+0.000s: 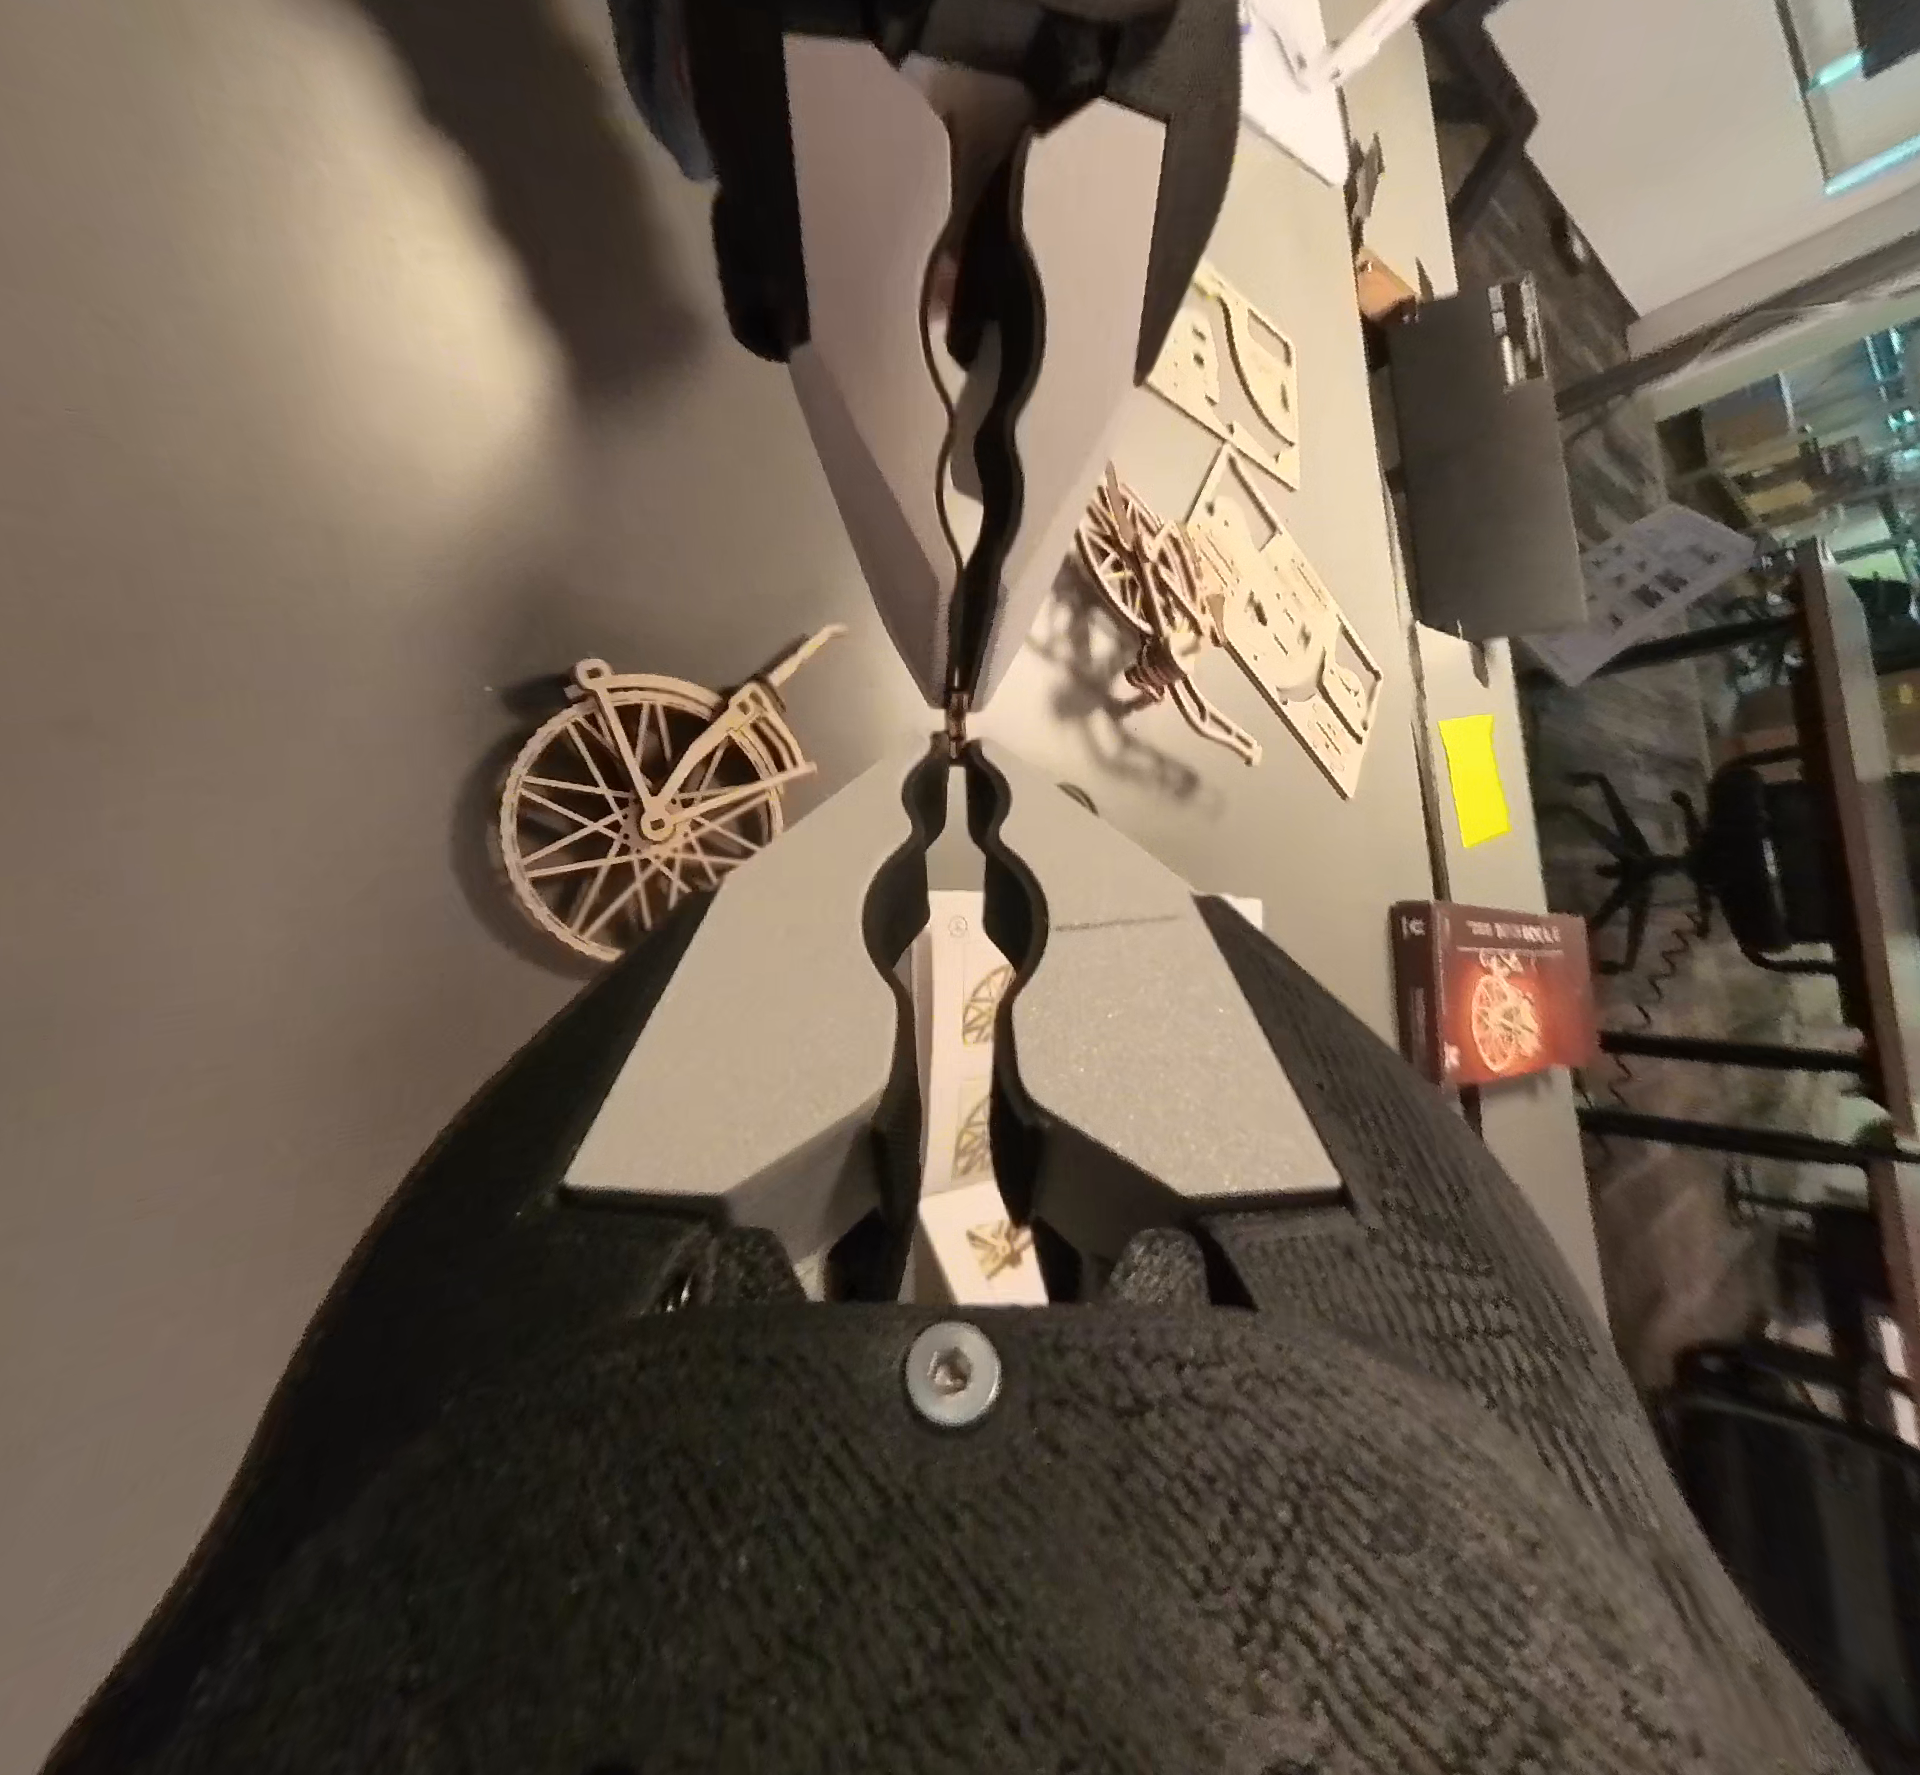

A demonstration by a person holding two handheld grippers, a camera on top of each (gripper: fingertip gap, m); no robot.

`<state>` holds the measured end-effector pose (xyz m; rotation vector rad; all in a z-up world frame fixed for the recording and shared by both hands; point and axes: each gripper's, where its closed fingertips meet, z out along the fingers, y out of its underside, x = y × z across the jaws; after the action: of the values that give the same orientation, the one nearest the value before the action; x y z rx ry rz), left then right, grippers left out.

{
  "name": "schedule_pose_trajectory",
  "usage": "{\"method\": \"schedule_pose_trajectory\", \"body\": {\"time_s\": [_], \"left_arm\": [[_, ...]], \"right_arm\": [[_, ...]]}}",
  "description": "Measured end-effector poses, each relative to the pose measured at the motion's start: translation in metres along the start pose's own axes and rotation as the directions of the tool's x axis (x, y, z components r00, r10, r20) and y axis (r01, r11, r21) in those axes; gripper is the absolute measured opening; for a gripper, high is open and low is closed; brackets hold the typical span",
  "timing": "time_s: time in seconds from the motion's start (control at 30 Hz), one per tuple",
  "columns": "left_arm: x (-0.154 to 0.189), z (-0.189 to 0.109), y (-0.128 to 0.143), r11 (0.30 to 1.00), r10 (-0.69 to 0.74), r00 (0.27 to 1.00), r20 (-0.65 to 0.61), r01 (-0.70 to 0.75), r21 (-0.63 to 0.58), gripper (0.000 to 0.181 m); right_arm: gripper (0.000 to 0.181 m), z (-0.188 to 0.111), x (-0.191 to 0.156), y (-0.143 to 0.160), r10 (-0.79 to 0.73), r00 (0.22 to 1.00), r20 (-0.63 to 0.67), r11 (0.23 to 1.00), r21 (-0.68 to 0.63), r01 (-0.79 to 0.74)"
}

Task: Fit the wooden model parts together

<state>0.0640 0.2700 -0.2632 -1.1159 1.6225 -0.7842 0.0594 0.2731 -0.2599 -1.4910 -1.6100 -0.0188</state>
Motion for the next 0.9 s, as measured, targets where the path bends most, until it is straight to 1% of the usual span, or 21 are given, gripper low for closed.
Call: {"method": "schedule_pose_trajectory", "body": {"time_s": [0.17,0.27,0.33,0.43,0.67,0.77,0.9], "left_arm": [[-0.007,0.007,0.018,0.989,0.036,0.996,0.081,-0.024,-0.147,0.001],[-0.009,0.010,0.026,0.975,0.089,0.990,0.109,-0.064,-0.215,0.001],[-0.008,0.011,0.029,0.967,0.117,0.986,0.115,-0.087,-0.241,0.001],[-0.008,0.012,0.032,0.964,0.112,0.988,0.111,-0.080,-0.253,0.001],[-0.003,0.012,0.030,0.969,0.089,0.993,0.081,-0.068,-0.237,0.001],[-0.002,0.013,0.030,0.969,0.088,0.993,0.076,-0.067,-0.236,0.001],[0.000,0.013,0.031,0.969,0.092,0.994,0.066,-0.074,-0.237,0.001]], "right_arm": [[0.001,0.013,0.003,0.017,-0.103,0.992,-0.068,0.979,-0.185,0.089],[0.001,0.019,0.002,0.021,-0.166,0.983,-0.082,0.955,-0.261,0.139],[0.006,0.021,0.003,0.022,-0.193,0.977,-0.093,0.944,-0.290,0.159],[0.011,0.023,0.003,0.027,-0.238,0.967,-0.089,0.920,-0.341,0.194],[0.007,0.028,-0.001,0.031,-0.277,0.959,-0.052,0.900,-0.362,0.241],[0.001,0.030,-0.004,0.031,-0.274,0.961,-0.036,0.901,-0.360,0.243],[0.000,0.031,-0.007,0.032,-0.266,0.964,-0.020,0.901,-0.360,0.242]]}}
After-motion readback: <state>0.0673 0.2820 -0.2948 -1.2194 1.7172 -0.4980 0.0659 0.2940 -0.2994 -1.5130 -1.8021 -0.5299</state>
